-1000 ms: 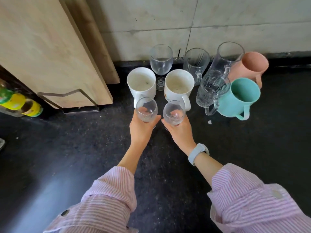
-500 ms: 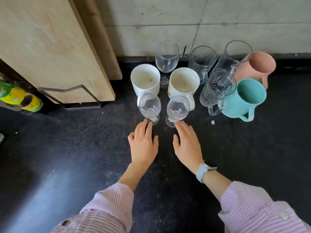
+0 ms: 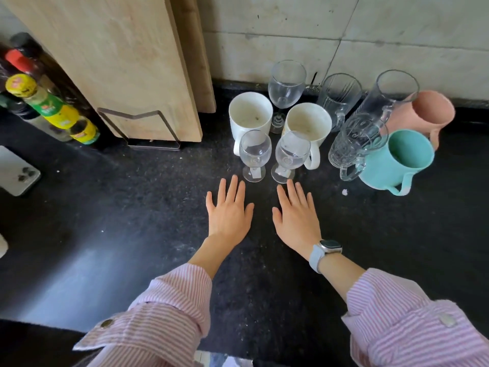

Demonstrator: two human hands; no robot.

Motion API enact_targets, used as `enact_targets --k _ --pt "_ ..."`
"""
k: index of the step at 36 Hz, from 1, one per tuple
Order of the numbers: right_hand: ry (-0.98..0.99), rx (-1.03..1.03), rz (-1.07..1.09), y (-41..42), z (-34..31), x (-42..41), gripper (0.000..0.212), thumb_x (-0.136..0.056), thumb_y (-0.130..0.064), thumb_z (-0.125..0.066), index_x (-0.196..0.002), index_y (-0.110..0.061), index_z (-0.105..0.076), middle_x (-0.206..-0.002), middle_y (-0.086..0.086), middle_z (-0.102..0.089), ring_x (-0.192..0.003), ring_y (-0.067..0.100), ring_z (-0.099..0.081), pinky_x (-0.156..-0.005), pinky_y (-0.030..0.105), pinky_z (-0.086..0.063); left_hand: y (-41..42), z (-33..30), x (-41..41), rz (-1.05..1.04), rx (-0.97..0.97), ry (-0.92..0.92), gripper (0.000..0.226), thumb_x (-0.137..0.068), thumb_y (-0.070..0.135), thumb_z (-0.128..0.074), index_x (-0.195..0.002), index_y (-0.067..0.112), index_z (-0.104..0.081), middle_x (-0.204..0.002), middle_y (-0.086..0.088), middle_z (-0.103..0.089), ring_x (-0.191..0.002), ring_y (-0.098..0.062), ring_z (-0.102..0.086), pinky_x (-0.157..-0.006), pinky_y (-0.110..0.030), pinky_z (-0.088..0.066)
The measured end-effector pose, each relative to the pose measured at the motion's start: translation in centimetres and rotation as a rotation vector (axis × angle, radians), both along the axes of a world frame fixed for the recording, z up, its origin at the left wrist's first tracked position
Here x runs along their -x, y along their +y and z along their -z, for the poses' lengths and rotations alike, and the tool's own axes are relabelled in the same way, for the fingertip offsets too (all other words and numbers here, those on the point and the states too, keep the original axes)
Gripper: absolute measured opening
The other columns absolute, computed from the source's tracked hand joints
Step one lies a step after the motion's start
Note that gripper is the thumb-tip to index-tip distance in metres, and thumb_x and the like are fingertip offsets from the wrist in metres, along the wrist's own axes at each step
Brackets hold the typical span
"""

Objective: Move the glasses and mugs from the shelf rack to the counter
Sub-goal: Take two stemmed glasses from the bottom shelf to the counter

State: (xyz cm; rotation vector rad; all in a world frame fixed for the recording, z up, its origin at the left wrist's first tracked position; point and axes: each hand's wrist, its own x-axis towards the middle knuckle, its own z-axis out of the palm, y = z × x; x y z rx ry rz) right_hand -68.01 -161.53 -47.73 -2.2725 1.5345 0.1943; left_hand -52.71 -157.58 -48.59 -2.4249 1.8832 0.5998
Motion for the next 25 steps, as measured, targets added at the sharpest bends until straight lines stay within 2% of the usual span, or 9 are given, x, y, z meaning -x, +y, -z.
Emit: enact_targets --k 3,5,8,10,12,18,22,25 --pt "-0.047 -0.017 -0.019 1.9 -1.0 -0.4 0.051 -0.097 -0.031 -0.031 -0.145 -0.015 -0.023 -0.157 0.01 -0.018 -0.146 0.025 -0.01 -0.119 0.047 -0.011 2.7 -1.0 -0.8 -0.064 0.025 0.018 0.054 -0.097 0.038 -0.033 -0.146 0.018 -0.02 -0.158 -0.002 -0.015 -0.146 -0.023 -0.005 -0.116 -0.052 -0.007" --pt "-0.121 -0.01 -0.066 3.6 -1.9 -1.0 0.046 -0.096 -0.027 -0.034 -0.14 -0.015 -0.036 -0.15 0.007 -0.035 -0.143 0.023 -0.022 -0.118 0.047 -0.014 5.2 -1.8 -1.6 -0.125 0.029 0.031 0.051 -0.097 0.036 -0.035 -0.144 0.018 -0.025 -0.156 -0.001 -0.023 -0.145 -0.022 -0.011 -0.116 -0.05 -0.009" --pt "-0.268 0.016 -0.152 6.5 -3.3 -3.0 0.036 -0.093 -0.021 -0.043 -0.125 -0.012 -0.055 -0.128 0.006 -0.06 -0.129 0.025 -0.045 -0.113 0.047 -0.026 9.8 -3.5 -3.3 -0.254 0.065 0.055 0.046 -0.096 0.033 -0.038 -0.139 0.017 -0.037 -0.15 0.0 -0.036 -0.142 -0.019 -0.024 -0.115 -0.044 -0.016" --pt "-0.359 0.003 -0.231 8.8 -4.3 -5.1 0.032 -0.091 -0.018 -0.047 -0.118 -0.009 -0.061 -0.118 0.009 -0.066 -0.119 0.027 -0.053 -0.106 0.044 -0.036 13.5 -4.9 -4.6 -0.353 0.112 0.06 0.043 -0.095 0.032 -0.041 -0.135 0.015 -0.044 -0.145 -0.001 -0.043 -0.137 -0.018 -0.033 -0.113 -0.041 -0.022" --pt "-0.382 -0.03 -0.349 11.7 -5.1 -7.5 0.031 -0.091 -0.019 -0.046 -0.116 -0.009 -0.062 -0.117 0.008 -0.066 -0.119 0.026 -0.053 -0.105 0.04 -0.038 17.9 -6.2 -5.8 -0.462 0.144 0.038 0.042 -0.095 0.032 -0.043 -0.133 0.015 -0.047 -0.142 -0.001 -0.047 -0.133 -0.018 -0.038 -0.111 -0.039 -0.027" --pt "-0.273 -0.134 -0.785 23.6 -7.0 -14.5 0.036 -0.094 -0.026 -0.038 -0.124 -0.015 -0.054 -0.128 0.005 -0.058 -0.123 0.025 -0.046 -0.104 0.036 -0.034 34.6 -8.7 -7.9 -0.792 0.116 -0.072 0.042 -0.092 0.034 -0.044 -0.132 0.02 -0.047 -0.135 0.004 -0.052 -0.126 -0.016 -0.046 -0.104 -0.032 -0.028" --pt "-0.201 -0.207 -0.974 34.2 -8.2 -17.5 0.034 -0.094 -0.028 -0.036 -0.121 -0.018 -0.054 -0.125 0.006 -0.058 -0.12 0.027 -0.046 -0.099 0.037 -0.036 47.8 -9.7 -7.1 -1.067 0.131 -0.112 0.035 -0.09 0.031 -0.049 -0.122 0.018 -0.055 -0.122 -0.002 -0.061 -0.114 -0.025 -0.055 -0.094 -0.037 -0.037" --pt "-0.18 -0.263 -1.078 42.3 -9.2 -18.7 0.034 -0.094 -0.027 -0.036 -0.12 -0.017 -0.055 -0.124 0.007 -0.058 -0.117 0.029 -0.048 -0.098 0.039 -0.039 57.0 -9.9 -5.0 -1.224 0.074 -0.108 0.039 -0.092 0.034 -0.045 -0.127 0.019 -0.051 -0.124 -0.003 -0.059 -0.114 -0.024 -0.054 -0.092 -0.036 -0.038"
